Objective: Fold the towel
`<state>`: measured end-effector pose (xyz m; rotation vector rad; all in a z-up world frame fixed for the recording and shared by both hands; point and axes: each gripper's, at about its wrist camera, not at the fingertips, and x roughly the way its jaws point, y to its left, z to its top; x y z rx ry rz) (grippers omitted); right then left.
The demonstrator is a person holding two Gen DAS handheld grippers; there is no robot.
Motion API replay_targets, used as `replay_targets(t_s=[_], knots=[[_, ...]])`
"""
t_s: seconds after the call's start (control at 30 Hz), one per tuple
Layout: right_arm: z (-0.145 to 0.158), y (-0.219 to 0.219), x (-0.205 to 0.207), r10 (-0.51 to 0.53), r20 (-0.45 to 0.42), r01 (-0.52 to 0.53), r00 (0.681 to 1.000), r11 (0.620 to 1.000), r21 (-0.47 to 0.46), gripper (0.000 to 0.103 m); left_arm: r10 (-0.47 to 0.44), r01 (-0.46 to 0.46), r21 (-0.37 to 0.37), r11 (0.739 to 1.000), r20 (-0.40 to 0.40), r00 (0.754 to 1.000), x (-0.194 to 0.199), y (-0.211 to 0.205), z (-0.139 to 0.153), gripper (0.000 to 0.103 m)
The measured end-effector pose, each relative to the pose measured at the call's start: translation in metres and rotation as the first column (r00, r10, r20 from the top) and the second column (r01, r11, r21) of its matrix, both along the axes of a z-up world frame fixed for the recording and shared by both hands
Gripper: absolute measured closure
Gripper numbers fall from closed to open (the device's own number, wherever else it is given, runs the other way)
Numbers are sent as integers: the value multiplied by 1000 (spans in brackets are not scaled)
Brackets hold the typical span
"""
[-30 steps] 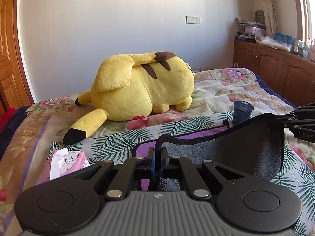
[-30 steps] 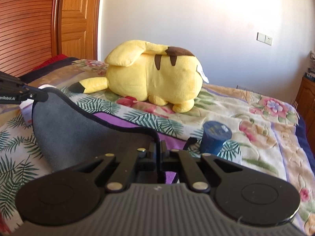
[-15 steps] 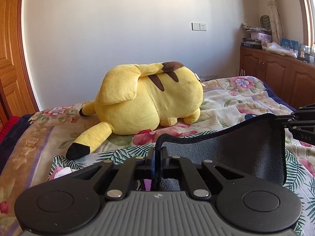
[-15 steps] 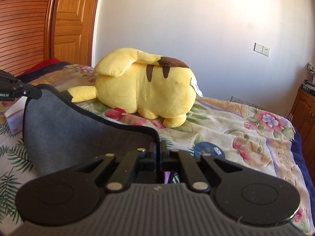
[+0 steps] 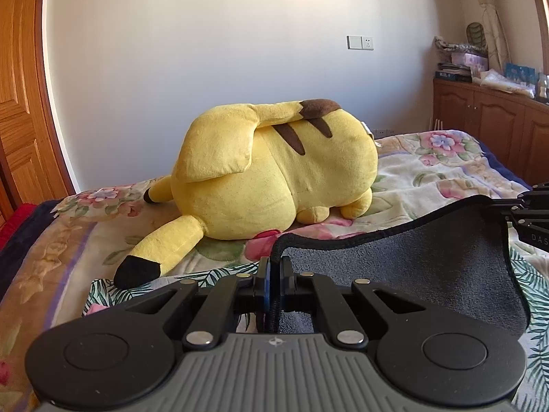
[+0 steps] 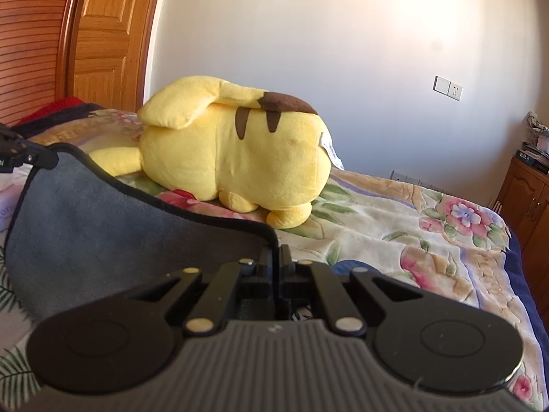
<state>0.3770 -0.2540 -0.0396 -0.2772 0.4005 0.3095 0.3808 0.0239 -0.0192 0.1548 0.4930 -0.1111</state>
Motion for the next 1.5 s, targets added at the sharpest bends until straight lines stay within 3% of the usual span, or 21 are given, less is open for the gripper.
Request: replay_targets(t_s=[0.87,0.93,1.07,1.23,1.5], knots=[[-64,0,39,-24,-113,20,993,999,-36,99,69,-67,17,998,-98,993,48,3,-66,103],[-64,1,40,-26,-117,21,993,999,-39,99,79,-78,18,997,-105,991,49,4,-67,103],[-61,0,37,-49,-101,44,994,998,-49,74,72,-68,36,997,-106,992,46,2,-67,102],[-49,-6,28,-53,-100,51,994,998,-23,73,56,-53,27,998,-112,992,34,-1,-61,92],[-22,-8,-3,-40,-114,42,993,999,15,74,37,-36,14,999,-121,992,2,-6,-40,91]])
